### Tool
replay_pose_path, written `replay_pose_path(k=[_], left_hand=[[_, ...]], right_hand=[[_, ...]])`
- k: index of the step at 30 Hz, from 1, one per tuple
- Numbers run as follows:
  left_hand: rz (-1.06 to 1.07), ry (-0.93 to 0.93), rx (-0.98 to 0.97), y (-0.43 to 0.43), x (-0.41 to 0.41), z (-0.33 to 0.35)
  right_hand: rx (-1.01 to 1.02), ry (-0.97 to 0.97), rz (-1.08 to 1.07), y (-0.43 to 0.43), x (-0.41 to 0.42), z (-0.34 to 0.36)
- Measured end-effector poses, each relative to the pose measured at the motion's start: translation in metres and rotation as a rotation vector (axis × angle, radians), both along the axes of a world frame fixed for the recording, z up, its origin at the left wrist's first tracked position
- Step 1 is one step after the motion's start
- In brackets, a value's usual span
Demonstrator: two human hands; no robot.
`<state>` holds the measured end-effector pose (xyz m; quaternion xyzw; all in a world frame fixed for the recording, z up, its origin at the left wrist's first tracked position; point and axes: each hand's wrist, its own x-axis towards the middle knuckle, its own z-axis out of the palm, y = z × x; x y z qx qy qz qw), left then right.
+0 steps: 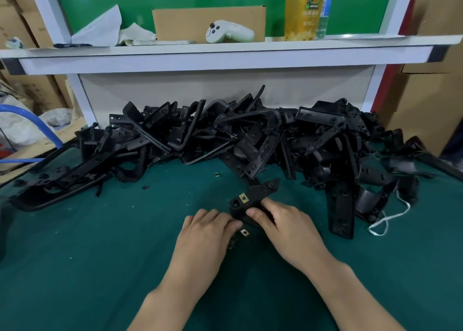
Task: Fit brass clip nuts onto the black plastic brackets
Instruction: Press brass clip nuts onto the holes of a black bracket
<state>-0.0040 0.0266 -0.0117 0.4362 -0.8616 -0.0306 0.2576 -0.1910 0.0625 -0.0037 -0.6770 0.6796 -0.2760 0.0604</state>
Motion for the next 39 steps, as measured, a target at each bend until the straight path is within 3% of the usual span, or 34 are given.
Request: replay_pose_path(k=[7, 13, 19, 26, 32, 39], left_hand=[[0.042, 0.352, 0.135, 0.001, 0.005, 0.001], [0.036, 0.810, 0.475, 0.004, 0.004, 0.010], [-0.019, 1.010, 0.667, 0.003, 0.005, 0.012], [-0.041, 1.047, 0.714, 0.006, -0.004, 0.010], [-0.060, 1.101, 0.768, 0.004, -0.006, 0.010], [-0.094, 0.937, 0.694, 0.009, -0.005, 0.013]], right_hand=[[0.004, -0.035, 0.012, 0.002, 0.000, -0.003], [-0.041, -0.054, -0.002, 0.004, 0.000, -0.001], [-0.076, -0.149, 0.020, 0.006, -0.001, 0.001], [-0.098, -0.063, 0.032, 0.003, 0.008, -0.001], [-0.118, -0.161, 0.093, 0.007, 0.010, 0.001], [-0.092, -0.247, 0.113, 0.003, 0.008, -0.003]])
